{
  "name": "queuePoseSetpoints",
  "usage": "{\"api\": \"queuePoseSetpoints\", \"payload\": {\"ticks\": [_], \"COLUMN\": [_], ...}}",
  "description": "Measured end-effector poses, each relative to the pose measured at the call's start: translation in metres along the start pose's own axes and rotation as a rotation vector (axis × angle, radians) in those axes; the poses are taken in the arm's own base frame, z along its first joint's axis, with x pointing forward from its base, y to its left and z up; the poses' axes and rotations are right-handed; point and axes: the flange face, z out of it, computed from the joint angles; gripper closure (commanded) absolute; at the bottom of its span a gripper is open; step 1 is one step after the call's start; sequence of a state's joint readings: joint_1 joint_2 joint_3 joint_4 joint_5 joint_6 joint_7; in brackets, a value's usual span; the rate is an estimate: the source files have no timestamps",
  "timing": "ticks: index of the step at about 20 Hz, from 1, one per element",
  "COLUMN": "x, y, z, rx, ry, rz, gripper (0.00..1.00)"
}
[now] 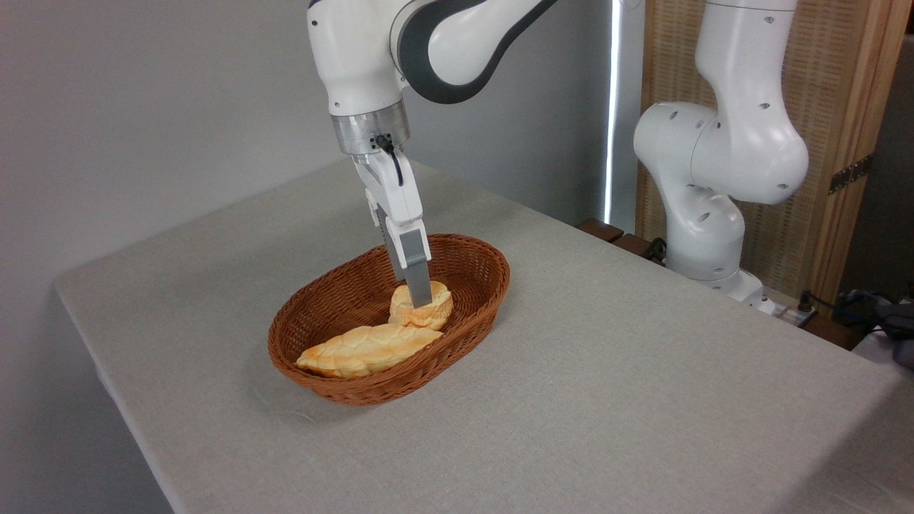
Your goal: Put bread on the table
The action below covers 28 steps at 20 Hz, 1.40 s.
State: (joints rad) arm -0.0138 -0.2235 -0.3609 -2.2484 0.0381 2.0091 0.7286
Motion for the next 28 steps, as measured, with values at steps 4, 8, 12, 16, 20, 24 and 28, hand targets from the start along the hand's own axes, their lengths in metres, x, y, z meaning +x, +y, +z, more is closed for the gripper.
{"api": "queuePoseSetpoints", "payload": {"ticks": [4,8,12,16,20,24,28], "x": [-0.003,0.002,0.003,0.005,0.006,0.006,0.007], "y": [-0.005,-0.008,-0.009,-0.009,-0.008,-0.007,-0.008], "z": [0.004,0.007,0.011,0.015,0.016,0.014,0.011], "rx": [0.060,0.084,0.081,0.072,0.062,0.061,0.065], "ry": [-0.058,-0.048,-0.047,-0.052,-0.042,-0.035,-0.031], "rz": [0.055,0.070,0.072,0.076,0.070,0.067,0.066], "gripper": [0.00,0.00,0.00,0.41,0.51,0.52,0.57]}}
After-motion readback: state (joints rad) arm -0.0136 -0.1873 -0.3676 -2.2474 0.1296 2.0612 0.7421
